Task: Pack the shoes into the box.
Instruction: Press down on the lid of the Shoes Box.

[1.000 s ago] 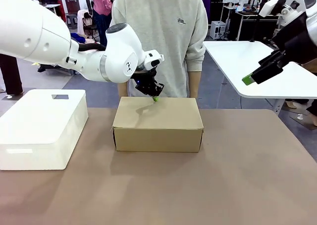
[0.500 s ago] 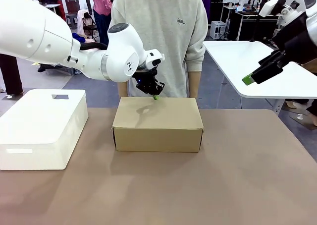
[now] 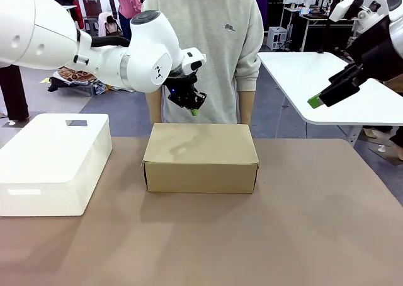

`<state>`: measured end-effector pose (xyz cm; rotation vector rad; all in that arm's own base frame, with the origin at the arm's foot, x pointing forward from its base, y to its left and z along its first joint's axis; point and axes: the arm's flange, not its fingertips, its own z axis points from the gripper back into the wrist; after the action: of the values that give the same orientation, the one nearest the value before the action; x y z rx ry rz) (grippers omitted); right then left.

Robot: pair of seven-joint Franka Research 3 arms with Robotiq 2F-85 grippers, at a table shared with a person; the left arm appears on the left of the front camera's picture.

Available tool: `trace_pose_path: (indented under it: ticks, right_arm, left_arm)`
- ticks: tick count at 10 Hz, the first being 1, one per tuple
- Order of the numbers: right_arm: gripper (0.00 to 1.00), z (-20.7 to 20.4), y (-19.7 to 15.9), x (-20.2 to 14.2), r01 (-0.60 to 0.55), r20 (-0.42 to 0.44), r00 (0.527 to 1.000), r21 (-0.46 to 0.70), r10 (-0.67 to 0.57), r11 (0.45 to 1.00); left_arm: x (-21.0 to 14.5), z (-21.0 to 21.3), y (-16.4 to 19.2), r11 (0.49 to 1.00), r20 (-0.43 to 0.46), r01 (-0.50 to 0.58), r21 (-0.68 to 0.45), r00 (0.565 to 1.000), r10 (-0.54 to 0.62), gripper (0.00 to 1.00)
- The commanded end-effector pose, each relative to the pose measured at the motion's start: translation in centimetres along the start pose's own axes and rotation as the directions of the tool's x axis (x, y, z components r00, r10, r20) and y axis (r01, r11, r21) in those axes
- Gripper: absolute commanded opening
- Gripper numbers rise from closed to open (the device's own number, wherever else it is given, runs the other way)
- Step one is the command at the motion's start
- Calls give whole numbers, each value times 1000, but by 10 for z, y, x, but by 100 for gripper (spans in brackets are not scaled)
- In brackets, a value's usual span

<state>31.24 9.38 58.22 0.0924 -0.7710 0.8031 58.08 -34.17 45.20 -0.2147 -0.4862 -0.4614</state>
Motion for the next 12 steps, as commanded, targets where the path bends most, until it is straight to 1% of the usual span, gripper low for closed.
trace_pose_path:
  ticks: [1,8,9,11,12]
  right_arm:
    - [100,0,-3,-1,3,0,1000,1,-3,1000]
    - [100,0,-3,-1,3,0,1000,1,-3,1000]
    - [100,0,-3,-1,3,0,1000,1,-3,1000]
    - [100,0,-3,-1,3,0,1000,1,-3,1000]
    - [100,0,-3,-1,3,0,1000,1,-3,1000]
  left_arm:
    - [2,0,-4,1000,11,5,-4,1000,-5,0]
    - [0,-2,-5,1000,2,6,-7,1000,-6,0]
    - [-16,22,-8,1000,3,4,27,1000,-4,0]
    - [-49,70,-3,997,-15,61,52,998,-60,0]
    - [-63,88,-1,995,-25,77,57,997,-75,19]
